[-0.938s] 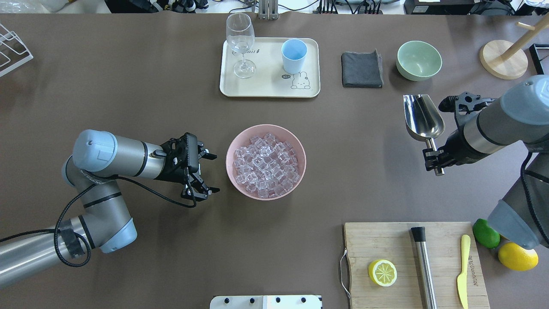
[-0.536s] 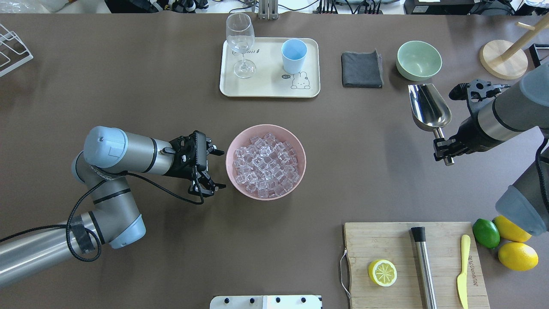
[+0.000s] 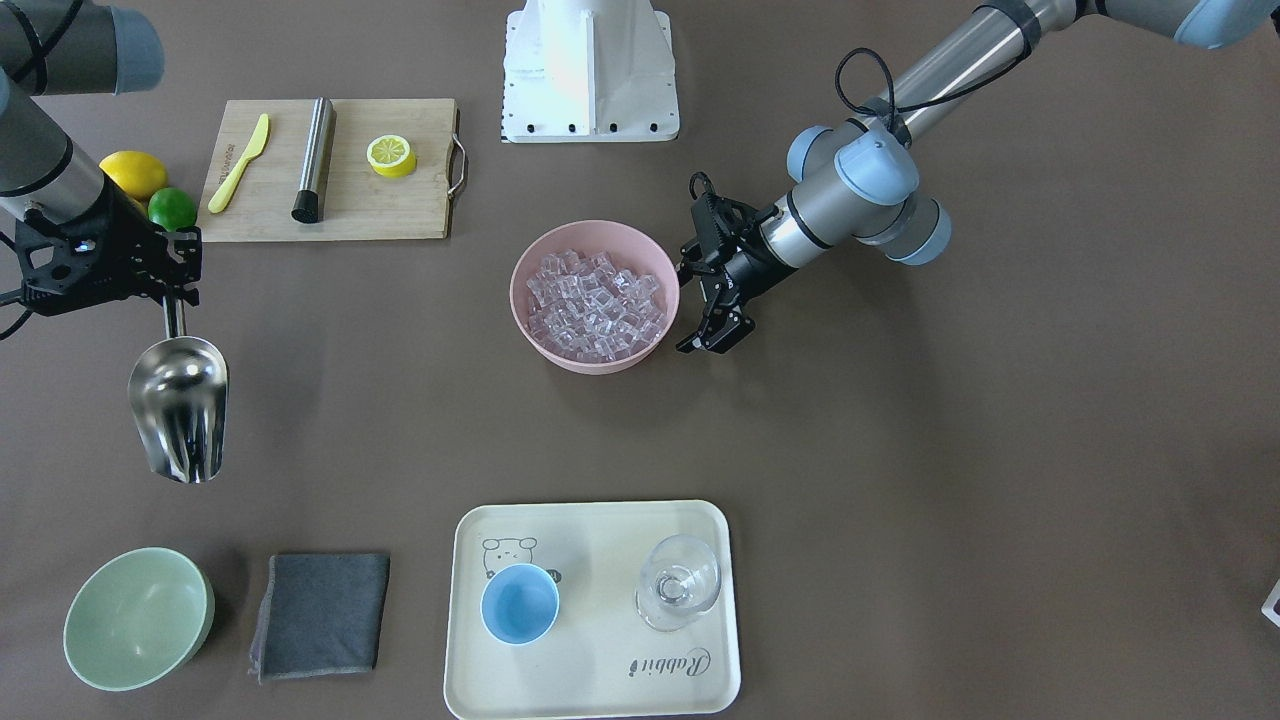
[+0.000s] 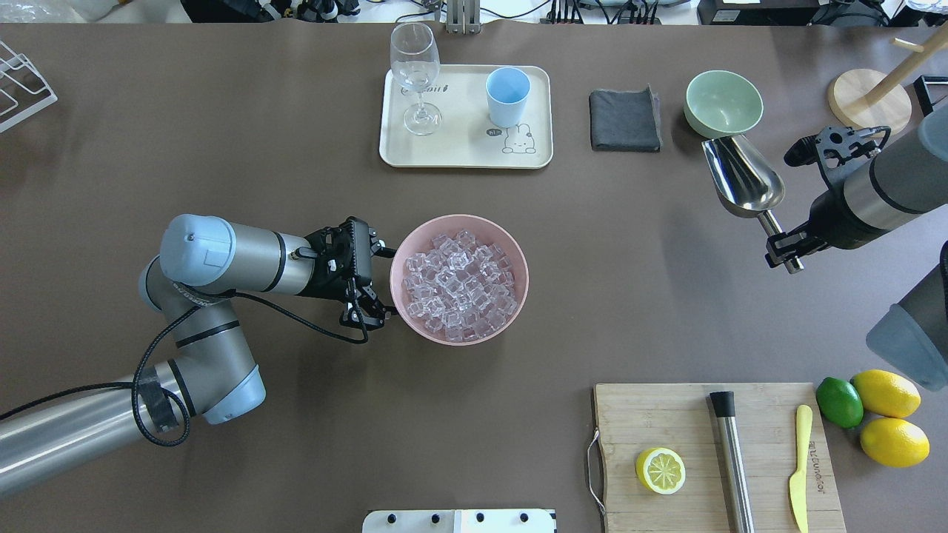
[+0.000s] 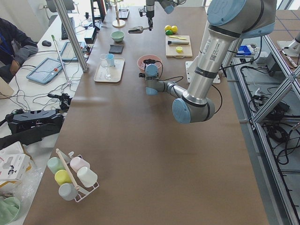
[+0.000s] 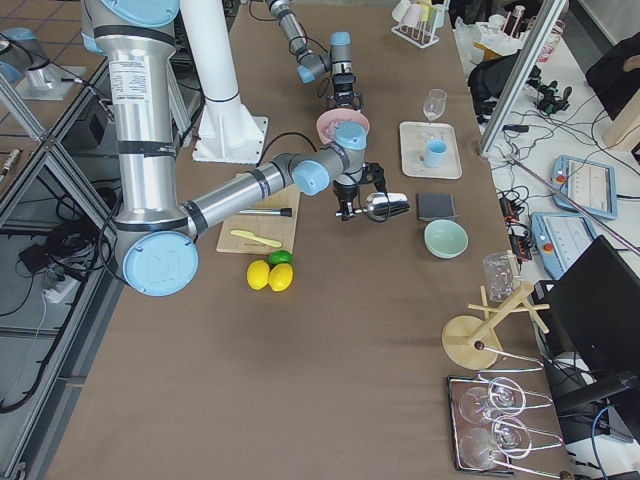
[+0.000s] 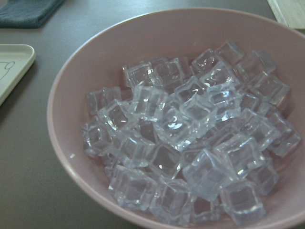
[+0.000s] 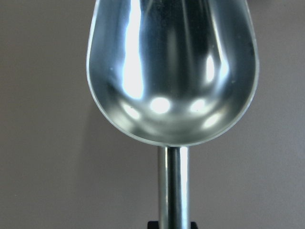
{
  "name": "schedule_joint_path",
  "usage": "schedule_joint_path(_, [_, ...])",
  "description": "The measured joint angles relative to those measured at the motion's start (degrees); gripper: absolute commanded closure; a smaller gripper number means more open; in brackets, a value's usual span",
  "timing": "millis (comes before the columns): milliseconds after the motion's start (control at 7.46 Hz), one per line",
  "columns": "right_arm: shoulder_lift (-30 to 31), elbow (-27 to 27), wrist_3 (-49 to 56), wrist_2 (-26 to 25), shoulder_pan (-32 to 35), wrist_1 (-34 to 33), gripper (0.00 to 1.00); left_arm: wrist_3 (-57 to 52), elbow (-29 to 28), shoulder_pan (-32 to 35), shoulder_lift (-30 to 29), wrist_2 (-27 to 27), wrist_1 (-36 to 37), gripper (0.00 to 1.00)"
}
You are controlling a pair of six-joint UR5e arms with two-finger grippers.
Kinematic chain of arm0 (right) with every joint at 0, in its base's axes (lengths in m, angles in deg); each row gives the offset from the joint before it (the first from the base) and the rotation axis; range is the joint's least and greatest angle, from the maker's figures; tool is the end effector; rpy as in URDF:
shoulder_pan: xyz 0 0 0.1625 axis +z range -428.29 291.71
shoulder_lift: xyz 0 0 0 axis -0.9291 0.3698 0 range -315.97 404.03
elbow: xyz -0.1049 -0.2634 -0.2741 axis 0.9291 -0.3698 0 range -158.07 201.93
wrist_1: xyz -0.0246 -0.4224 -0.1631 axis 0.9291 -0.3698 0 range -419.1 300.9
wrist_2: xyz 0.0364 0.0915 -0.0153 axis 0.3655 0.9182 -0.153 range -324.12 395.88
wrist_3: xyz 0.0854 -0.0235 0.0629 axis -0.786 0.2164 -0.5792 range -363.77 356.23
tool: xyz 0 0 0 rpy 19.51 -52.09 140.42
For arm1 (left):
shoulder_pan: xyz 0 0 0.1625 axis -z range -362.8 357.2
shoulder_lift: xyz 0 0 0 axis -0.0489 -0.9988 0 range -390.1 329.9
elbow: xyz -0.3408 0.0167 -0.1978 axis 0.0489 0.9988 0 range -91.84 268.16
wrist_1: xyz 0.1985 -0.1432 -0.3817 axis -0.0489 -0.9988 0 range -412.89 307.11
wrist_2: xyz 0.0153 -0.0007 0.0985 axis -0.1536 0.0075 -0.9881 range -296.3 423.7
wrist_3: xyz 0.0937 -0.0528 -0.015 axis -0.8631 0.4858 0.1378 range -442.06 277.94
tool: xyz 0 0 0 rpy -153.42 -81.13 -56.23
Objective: Put ice in cup with scoop
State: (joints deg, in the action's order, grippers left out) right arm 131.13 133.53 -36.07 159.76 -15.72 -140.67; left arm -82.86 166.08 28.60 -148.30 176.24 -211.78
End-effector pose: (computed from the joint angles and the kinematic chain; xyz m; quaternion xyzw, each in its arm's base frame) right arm -0.2747 -0.4786 0.3981 0.0627 -0.3843 -0.1235 0.9128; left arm 0.5594 -0.4488 0.2993 0.5105 0.4463 0.4729 0.5627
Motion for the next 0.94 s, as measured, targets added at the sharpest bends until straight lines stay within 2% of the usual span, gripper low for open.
schedule_joint_path(134, [-1.1,-0.1,5.5,0.0,0.1,-1.4,1.0,0.7,0.0,-0.1,-0.2,-0.1,0.0,0.02])
schedule_joint_path(536, [-10.6,1.2,21.0,-0.2,-0.6,-14.8,1.0,3.4,-0.1,-0.6,-0.7,0.0,0.1,0.02])
schedule_joint_path(938, [-14.8,1.1,29.7,-0.8,-4.1,-17.6,1.0,4.3,0.0,-1.1,-0.7,0.4,0.2,0.02])
